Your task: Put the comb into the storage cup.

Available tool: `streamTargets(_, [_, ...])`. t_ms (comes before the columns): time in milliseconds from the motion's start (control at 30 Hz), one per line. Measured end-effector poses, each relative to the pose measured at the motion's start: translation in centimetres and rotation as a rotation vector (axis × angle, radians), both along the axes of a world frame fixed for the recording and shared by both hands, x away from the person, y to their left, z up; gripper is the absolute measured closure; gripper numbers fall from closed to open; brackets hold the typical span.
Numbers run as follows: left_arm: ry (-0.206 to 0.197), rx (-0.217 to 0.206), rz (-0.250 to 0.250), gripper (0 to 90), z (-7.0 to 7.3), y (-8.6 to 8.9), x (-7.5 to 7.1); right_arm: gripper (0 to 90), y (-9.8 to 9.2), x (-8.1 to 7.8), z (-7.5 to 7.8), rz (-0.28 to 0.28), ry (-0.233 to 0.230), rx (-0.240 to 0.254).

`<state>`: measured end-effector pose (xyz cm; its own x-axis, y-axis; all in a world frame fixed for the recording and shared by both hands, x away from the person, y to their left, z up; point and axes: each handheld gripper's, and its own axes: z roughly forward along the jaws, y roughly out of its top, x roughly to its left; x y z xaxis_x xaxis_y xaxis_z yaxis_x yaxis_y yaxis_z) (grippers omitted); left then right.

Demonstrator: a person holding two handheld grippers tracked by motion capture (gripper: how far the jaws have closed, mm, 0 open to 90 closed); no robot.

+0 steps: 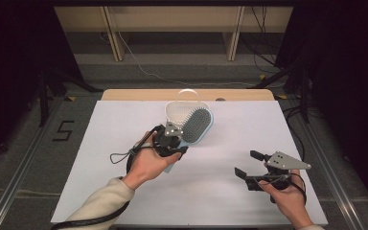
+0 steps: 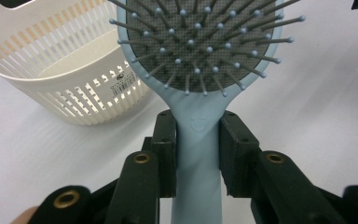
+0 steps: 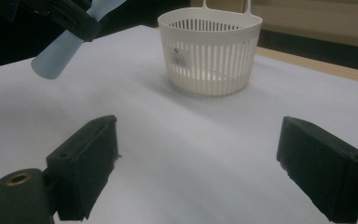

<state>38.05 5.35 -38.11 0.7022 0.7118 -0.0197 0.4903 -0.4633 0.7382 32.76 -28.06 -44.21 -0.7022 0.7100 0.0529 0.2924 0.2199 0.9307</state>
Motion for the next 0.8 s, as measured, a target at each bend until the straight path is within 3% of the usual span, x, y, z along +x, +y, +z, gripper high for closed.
streamTargets(800, [-0.015,-0.025,0.013,69.7,0.25,0.19,0.07,13.1,-0.01,0.00,0.00,0.000,-0.001,-0.001])
